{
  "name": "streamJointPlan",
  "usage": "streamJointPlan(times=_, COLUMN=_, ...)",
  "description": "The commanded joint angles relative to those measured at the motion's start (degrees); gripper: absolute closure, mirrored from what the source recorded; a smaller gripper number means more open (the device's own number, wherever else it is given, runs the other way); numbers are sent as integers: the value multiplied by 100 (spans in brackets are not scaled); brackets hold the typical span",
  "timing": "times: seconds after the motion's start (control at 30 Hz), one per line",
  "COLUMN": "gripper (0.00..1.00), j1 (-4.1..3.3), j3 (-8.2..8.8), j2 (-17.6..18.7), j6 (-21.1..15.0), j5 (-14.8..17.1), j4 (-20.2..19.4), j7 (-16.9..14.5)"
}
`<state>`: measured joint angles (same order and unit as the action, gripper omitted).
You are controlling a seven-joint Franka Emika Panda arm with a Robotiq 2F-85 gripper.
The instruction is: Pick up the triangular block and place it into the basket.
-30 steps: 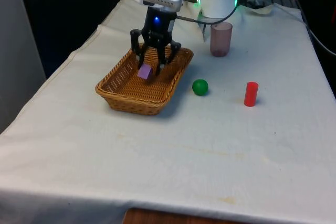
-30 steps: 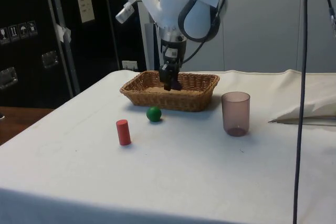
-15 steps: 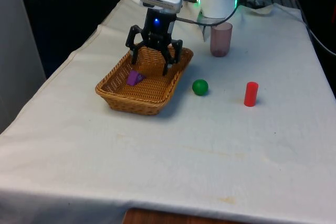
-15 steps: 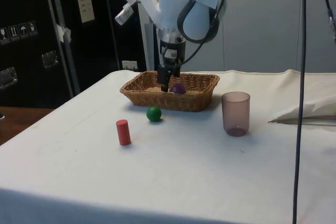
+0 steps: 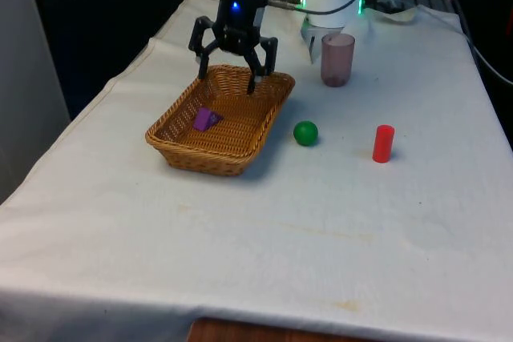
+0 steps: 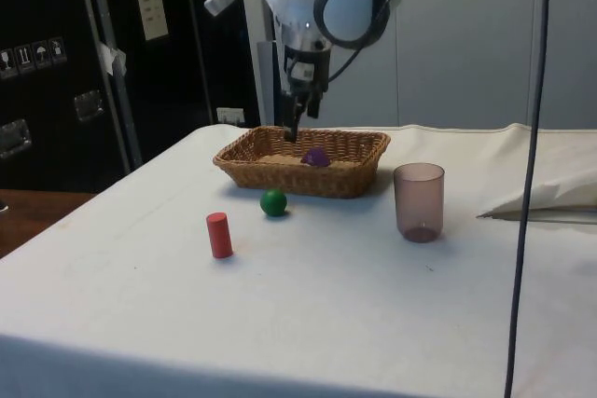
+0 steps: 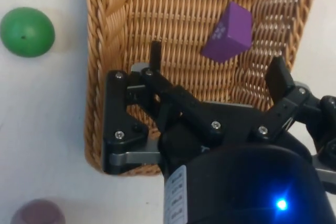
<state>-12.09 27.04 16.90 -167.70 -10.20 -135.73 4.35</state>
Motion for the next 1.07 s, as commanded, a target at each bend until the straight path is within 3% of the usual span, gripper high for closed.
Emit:
streamJointPlan(times=0.0, gripper=0, j1=17, j3=-17, j2=-115, j6=74, j5=17, j4=-34, j7=-40)
streamJointPlan(times=0.13, gripper=0, j1=0, j3=0, j2=-178, j6=143, j5=0, j4=-17, j7=-23)
streamJointPlan(times=0.33, gripper=0, j1=46, j3=-132, j2=-424, j6=315, j5=149, j4=-109, j7=-115)
streamJointPlan(times=0.37, gripper=0, j1=0, j3=-17, j2=-332, j6=264, j5=11, j4=-46, j7=-17)
streamJointPlan(times=0.4, gripper=0, j1=0, j3=-29, j2=-355, j6=286, j5=29, j4=-52, j7=-23)
streamJointPlan(times=0.43, gripper=0, j1=40, j3=-160, j2=-476, j6=390, j5=189, j4=-120, j7=-138)
streamJointPlan(times=0.7, gripper=0, j1=17, j3=-246, j2=-625, j6=728, j5=223, j4=-109, j7=-201)
streamJointPlan(times=0.73, gripper=0, j1=-23, j3=-132, j2=-544, j6=670, j5=46, j4=-46, j7=-57)
streamJointPlan(times=0.77, gripper=0, j1=11, j3=-252, j2=-636, j6=768, j5=223, j4=-103, j7=-206)
streamJointPlan(times=0.87, gripper=0, j1=6, j3=-281, j2=-670, j6=888, j5=258, j4=-92, j7=-264)
streamJointPlan(times=1.0, gripper=0, j1=0, j3=-258, j2=-688, j6=1008, j5=246, j4=-34, j7=-304)
streamJointPlan(times=1.03, gripper=0, j1=-29, j3=-189, j2=-613, j6=911, j5=120, j4=-11, j7=-183)
